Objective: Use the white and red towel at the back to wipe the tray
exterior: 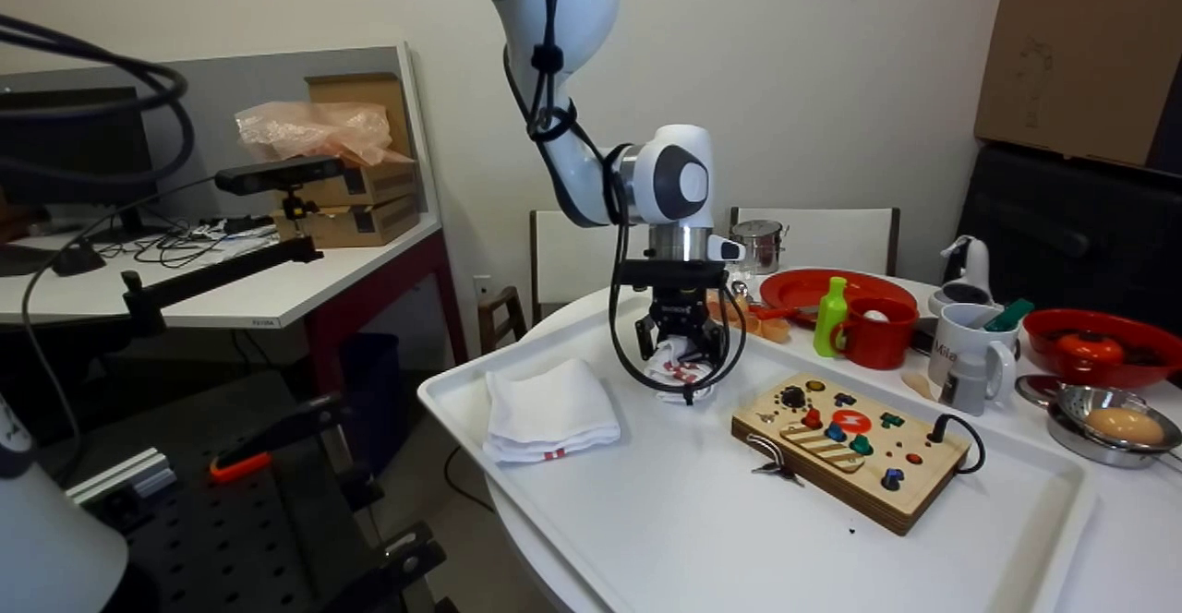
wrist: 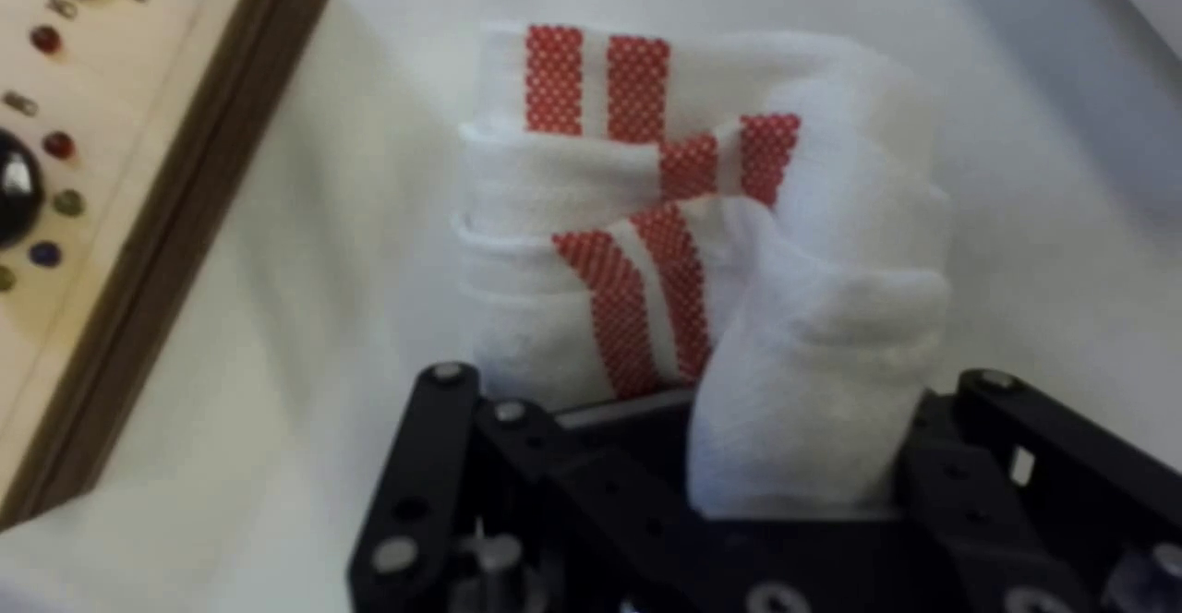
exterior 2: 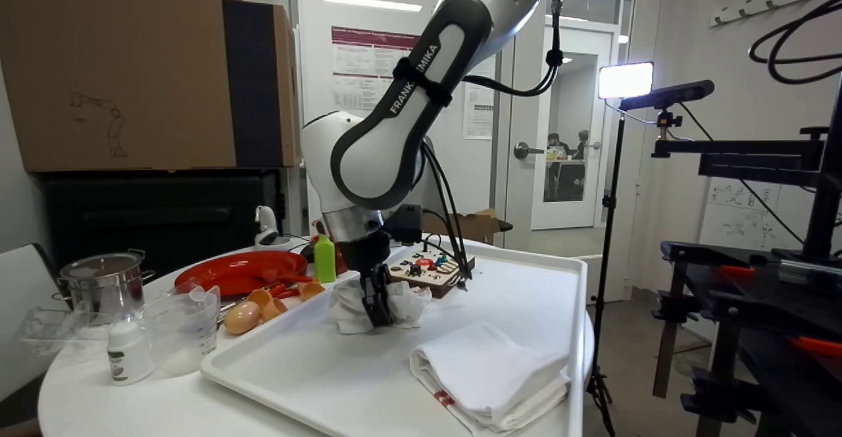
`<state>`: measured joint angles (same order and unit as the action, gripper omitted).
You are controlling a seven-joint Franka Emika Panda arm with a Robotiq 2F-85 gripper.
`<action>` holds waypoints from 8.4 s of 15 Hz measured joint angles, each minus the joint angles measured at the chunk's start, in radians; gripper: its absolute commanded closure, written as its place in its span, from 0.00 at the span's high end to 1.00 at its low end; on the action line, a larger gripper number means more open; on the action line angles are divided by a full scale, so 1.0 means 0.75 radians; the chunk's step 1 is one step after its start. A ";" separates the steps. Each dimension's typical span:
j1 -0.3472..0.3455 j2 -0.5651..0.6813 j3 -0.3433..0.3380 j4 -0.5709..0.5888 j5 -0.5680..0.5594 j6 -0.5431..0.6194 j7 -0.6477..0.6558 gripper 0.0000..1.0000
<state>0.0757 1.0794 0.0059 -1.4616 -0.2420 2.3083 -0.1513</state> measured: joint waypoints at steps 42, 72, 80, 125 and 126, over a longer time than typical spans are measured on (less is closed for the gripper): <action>-0.078 -0.027 0.001 -0.074 0.098 0.027 0.027 0.00; -0.209 -0.210 -0.068 -0.491 0.260 0.028 0.208 0.00; -0.148 -0.208 -0.058 -0.453 0.240 0.066 0.199 0.00; 0.213 0.080 0.043 0.175 -0.074 -0.127 -0.138 0.00; 0.207 0.082 0.043 0.180 -0.074 -0.129 -0.138 0.00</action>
<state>0.2310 1.1412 0.0383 -1.3267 -0.2973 2.2119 -0.2546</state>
